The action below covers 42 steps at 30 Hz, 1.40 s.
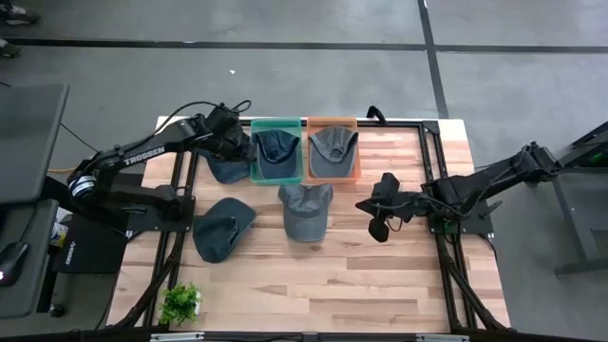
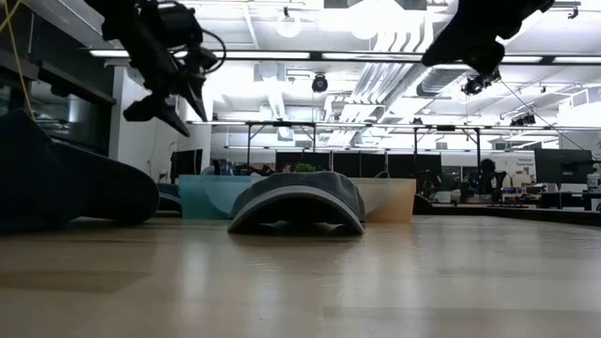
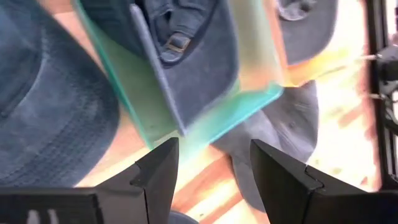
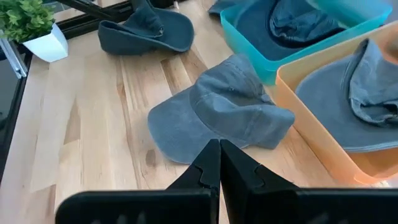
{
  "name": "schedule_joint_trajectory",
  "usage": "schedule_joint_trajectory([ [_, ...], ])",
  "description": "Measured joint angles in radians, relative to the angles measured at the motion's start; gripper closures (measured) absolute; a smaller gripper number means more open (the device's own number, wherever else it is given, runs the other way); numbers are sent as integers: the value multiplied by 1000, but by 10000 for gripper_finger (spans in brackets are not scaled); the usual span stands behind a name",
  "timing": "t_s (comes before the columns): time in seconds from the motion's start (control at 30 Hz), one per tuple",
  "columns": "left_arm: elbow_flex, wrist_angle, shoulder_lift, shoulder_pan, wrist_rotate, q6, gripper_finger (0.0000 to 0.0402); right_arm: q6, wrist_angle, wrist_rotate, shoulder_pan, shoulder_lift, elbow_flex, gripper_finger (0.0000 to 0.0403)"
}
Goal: Pick & Place hat
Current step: Put the gray cap into the orange bin
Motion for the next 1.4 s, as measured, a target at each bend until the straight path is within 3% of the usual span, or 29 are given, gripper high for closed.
schedule_joint_trajectory([
  [0.23, 0, 4, -32, -161, -37, 0, 206, 11, 52, 145, 120, 23, 2, 403],
  [0.33, 0, 7, -32, -248, -73, -10, 206, 10, 61, 158, 156, 85, 16, 403],
  [0.67, 0, 5, -32, -511, -251, -138, 206, -72, 60, 103, 188, 420, 147, 403],
  [0.97, 0, 7, -32, -754, -409, -385, 206, -170, 63, -22, 185, 591, 223, 397],
  [1.13, 0, 8, -32, -877, -492, -512, 206, -189, 67, -32, 185, 631, 226, 353],
  [1.4, 0, 13, -30, -1052, -633, -673, 206, -334, 205, -10, 185, 693, 226, 233],
])
